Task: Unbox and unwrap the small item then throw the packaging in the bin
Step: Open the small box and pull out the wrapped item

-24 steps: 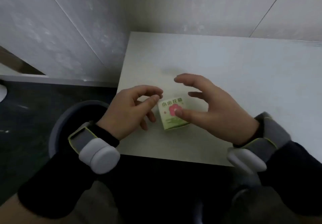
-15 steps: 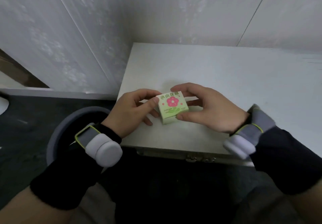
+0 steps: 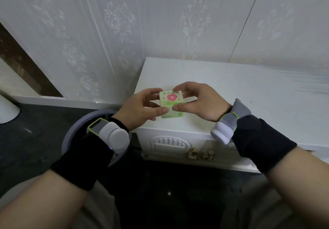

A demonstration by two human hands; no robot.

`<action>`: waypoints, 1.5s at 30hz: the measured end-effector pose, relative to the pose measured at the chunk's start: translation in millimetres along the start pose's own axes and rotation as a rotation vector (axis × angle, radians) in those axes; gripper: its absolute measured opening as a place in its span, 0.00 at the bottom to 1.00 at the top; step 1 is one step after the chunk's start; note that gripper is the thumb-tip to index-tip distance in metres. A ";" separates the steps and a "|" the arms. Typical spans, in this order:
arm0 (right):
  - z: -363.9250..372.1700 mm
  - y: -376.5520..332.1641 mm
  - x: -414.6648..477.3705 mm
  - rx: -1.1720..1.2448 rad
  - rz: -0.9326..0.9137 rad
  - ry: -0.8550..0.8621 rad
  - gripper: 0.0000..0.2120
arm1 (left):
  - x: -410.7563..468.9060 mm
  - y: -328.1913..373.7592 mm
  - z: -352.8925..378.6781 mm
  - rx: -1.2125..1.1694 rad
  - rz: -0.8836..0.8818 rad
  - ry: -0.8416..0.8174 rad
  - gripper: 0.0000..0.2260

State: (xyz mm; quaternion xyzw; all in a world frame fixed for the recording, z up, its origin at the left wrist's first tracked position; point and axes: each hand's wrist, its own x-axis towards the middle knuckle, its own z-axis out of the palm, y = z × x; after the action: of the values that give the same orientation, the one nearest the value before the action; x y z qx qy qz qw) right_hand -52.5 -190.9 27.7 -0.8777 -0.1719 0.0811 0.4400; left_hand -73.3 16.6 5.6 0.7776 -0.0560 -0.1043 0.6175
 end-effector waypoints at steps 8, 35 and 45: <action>8.6 5.7 15.5 -0.034 -0.036 -0.030 0.21 | 4.9 -13.1 -5.9 0.061 0.032 0.066 0.28; -3.2 -9.5 41.2 -0.579 -0.233 -0.187 0.18 | 21.4 -12.7 -14.4 0.189 -0.012 -0.017 0.29; -2.5 -15.1 44.3 -0.756 -0.257 -0.267 0.21 | 21.0 -14.3 -13.6 0.215 -0.014 -0.024 0.30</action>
State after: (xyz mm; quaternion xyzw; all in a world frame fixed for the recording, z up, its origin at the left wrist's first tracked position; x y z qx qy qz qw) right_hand -14.1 -167.9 41.7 -0.9306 -0.3529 0.0698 0.0674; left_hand -50.3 28.2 -7.3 0.8385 -0.0689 -0.1110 0.5290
